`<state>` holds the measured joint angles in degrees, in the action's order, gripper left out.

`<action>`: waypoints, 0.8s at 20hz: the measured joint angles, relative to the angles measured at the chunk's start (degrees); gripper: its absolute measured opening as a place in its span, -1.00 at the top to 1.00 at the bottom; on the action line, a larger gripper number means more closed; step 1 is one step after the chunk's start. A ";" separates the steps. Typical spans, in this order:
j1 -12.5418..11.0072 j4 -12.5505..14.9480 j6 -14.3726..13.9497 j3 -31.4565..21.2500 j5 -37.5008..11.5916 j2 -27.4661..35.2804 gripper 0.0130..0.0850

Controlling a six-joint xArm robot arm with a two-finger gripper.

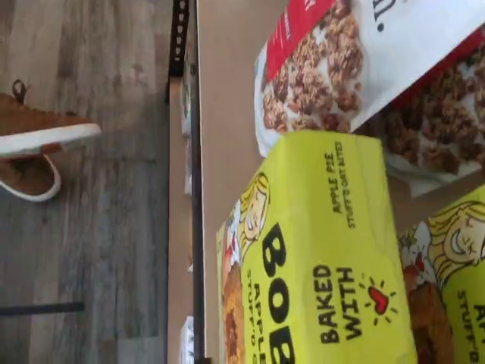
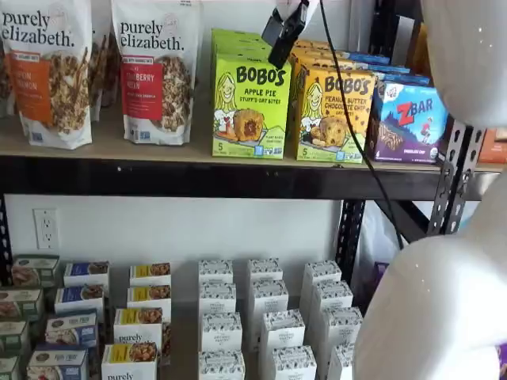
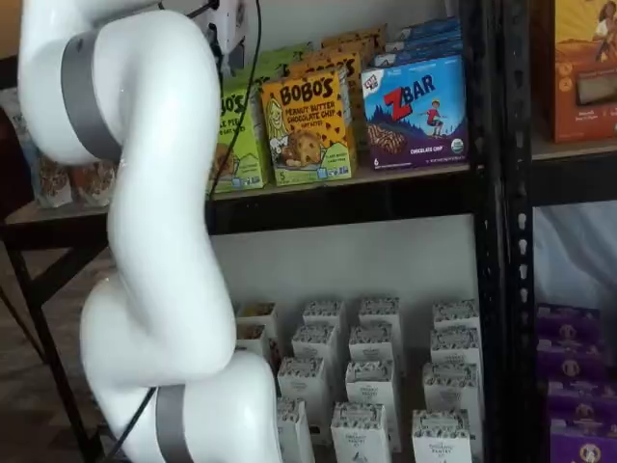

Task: Pick the green box on the top shelf, the fourth from the left

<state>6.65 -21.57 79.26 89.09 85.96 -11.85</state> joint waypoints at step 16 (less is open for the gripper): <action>0.05 2.52 1.10 -0.49 0.15 1.71 -1.00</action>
<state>6.69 -19.05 80.36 88.60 86.11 -10.14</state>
